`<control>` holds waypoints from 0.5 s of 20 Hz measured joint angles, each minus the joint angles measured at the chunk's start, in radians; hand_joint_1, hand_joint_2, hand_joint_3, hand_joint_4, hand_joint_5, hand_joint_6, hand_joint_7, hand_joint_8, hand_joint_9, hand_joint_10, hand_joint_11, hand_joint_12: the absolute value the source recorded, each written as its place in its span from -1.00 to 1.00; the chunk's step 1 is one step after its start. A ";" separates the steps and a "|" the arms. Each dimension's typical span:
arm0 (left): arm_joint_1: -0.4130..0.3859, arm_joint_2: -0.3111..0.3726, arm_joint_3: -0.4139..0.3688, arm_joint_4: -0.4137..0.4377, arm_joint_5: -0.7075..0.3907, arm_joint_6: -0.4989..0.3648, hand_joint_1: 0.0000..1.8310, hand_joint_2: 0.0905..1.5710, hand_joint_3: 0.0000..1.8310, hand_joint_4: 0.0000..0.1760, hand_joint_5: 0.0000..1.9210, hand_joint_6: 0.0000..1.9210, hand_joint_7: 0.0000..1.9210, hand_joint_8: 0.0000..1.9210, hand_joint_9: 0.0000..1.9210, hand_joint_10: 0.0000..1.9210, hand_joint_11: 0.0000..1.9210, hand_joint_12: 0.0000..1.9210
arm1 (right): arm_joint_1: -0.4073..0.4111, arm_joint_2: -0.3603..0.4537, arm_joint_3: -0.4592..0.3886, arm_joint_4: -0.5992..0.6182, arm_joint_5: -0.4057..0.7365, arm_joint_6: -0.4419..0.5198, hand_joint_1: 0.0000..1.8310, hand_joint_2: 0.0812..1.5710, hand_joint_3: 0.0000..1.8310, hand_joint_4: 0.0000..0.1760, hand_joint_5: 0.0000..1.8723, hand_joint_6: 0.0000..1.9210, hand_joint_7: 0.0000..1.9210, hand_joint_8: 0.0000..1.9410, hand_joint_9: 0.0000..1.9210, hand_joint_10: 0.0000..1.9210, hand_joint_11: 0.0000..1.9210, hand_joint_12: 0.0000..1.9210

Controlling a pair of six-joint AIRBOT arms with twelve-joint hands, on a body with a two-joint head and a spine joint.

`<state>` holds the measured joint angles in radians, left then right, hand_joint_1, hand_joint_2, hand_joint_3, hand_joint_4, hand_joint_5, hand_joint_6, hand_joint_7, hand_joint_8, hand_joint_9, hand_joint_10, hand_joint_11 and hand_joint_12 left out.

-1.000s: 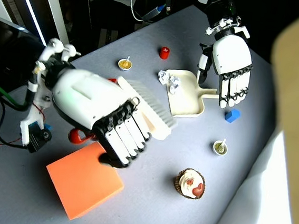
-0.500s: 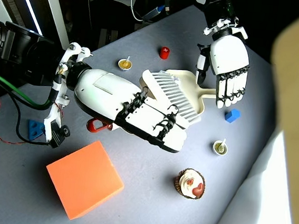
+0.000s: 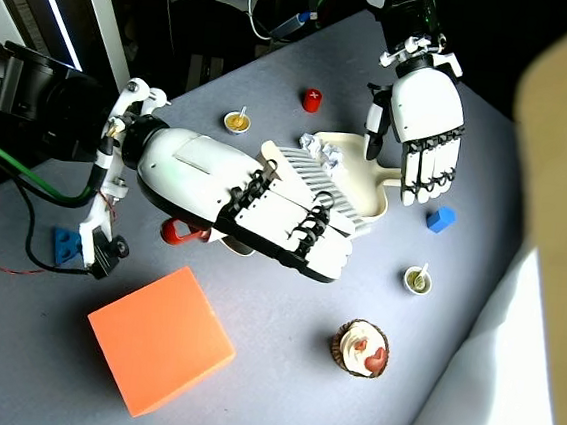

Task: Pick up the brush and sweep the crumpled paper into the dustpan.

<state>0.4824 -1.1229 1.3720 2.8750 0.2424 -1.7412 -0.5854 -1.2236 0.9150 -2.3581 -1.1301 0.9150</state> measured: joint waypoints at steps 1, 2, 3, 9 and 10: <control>0.002 0.004 0.000 0.000 -0.001 0.000 -0.01 0.17 -1.00 -1.00 -0.42 -1.00 -0.43 -1.00 -0.43 -1.00 -0.44 -0.93 | 0.000 0.002 -0.014 0.058 0.015 -0.006 0.16 0.21 -1.00 1.00 -1.00 -1.00 -1.00 -1.00 -1.00 -1.00 -1.00 -1.00; 0.002 0.006 0.000 0.000 0.002 0.001 0.00 0.17 -1.00 -1.00 -0.41 -0.99 -0.43 -0.99 -0.43 -0.99 -0.43 -0.93 | 0.000 0.006 -0.019 0.101 0.035 -0.011 0.15 0.14 -1.00 1.00 -1.00 -1.00 -1.00 -1.00 -1.00 -1.00 -1.00 -1.00; 0.002 0.006 0.000 0.000 0.002 0.005 0.01 0.17 -1.00 -1.00 -0.41 -0.99 -0.43 -1.00 -0.42 -0.99 -0.43 -0.93 | -0.004 0.011 -0.021 0.129 0.055 -0.013 0.11 0.08 -1.00 1.00 -1.00 -1.00 -1.00 -1.00 -1.00 -1.00 -1.00 -1.00; 0.003 0.006 -0.002 0.000 0.002 0.005 0.00 0.18 -1.00 -1.00 -0.40 -1.00 -0.42 -1.00 -0.43 -1.00 -0.44 -0.94 | -0.017 0.037 -0.027 0.203 0.134 -0.013 0.24 -0.10 -1.00 1.00 -1.00 -1.00 -1.00 -1.00 -1.00 -1.00 -1.00 -1.00; 0.003 0.006 -0.002 0.000 0.002 0.005 0.01 0.17 -1.00 -1.00 -0.39 -0.99 -0.41 -0.99 -0.42 -0.99 -0.43 -0.94 | -0.017 0.040 -0.033 0.222 0.163 -0.009 0.26 -0.08 -1.00 1.00 -1.00 -1.00 -1.00 -1.00 -1.00 -1.00 -1.00 -1.00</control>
<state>0.4850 -1.1172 1.3701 2.8750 0.2443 -1.7367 -0.6025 -1.1835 0.8818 -2.1361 -0.9676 0.9062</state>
